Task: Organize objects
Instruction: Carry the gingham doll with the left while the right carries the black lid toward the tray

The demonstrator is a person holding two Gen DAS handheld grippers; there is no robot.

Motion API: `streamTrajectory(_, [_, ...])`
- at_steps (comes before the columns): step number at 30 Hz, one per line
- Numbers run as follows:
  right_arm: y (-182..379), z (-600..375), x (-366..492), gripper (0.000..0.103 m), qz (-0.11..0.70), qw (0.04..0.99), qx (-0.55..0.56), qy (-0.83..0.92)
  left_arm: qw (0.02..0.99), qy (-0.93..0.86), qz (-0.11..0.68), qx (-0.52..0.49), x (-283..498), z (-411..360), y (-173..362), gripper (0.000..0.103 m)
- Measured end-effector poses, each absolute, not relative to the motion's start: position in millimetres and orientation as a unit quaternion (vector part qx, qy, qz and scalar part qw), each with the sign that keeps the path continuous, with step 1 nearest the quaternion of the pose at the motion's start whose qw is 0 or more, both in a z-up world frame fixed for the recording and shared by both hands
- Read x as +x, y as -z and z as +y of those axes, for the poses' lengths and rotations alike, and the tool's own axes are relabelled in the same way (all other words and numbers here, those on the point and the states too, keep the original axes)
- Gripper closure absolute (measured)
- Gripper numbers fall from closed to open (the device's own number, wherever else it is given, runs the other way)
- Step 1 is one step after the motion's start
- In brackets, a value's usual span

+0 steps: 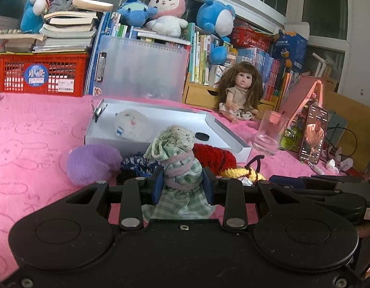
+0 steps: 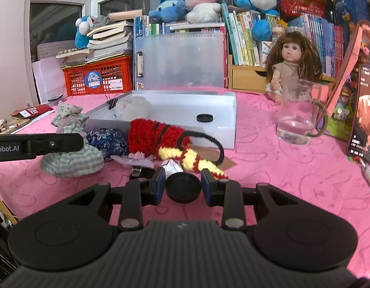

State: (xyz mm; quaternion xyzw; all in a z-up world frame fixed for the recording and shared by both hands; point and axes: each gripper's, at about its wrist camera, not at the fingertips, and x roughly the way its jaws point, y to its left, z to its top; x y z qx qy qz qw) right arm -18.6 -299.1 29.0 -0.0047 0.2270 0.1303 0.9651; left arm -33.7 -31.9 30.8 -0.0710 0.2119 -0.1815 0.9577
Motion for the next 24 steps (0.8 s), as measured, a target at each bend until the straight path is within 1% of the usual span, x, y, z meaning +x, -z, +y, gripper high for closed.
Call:
streamTrajectory(14, [-63,-298,3,0.065,0.179,0.975,-0.014,-0.132,0.966,0.171,0.184,-0.065,-7,-24,-55,0.071])
streamTrajectory(24, [-76,-299,31,0.065,0.18,0.975,-0.014,-0.129,0.97,0.168,0.168,-0.059,21,-24,-70,0.071])
